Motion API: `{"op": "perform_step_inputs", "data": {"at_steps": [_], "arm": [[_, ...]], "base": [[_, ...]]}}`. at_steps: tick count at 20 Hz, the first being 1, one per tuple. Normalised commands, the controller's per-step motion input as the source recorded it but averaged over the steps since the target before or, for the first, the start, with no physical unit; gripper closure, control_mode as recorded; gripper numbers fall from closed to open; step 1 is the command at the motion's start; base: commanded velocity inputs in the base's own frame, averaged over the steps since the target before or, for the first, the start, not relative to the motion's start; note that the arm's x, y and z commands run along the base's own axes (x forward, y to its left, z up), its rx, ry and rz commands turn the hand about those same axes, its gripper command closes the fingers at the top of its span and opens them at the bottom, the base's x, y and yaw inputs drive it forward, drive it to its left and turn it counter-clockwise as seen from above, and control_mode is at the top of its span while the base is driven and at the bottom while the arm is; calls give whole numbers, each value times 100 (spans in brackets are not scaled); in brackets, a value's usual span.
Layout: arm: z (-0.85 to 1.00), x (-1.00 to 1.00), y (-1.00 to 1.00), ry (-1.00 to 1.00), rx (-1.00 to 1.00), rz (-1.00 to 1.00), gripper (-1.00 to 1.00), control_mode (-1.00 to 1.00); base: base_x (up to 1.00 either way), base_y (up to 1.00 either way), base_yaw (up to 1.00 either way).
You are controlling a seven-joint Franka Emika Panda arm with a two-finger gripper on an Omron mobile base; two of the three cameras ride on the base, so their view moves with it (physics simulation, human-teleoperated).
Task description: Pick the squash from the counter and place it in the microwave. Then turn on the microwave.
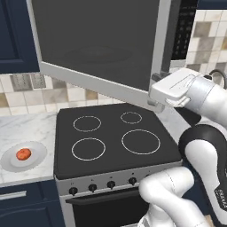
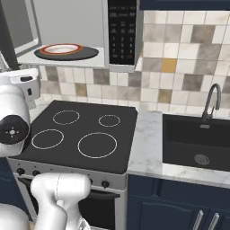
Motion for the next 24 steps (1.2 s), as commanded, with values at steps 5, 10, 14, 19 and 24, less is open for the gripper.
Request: {"op": "perform_step_inputs", "data": {"at_steps": [5, 10, 14, 19, 24], "arm": [[0, -11, 73, 0, -4, 4, 100, -100], [0, -8, 66, 3, -2, 4, 100, -100], [0, -5, 58, 4, 0, 5, 100, -100], [0, 0, 61, 6, -1, 5, 100, -100], [0, 0, 62, 6, -1, 5, 100, -100]], "base": [[0, 0, 0], [0, 0, 0], [0, 0, 0], [0, 0, 0], [0, 0, 0]]}}
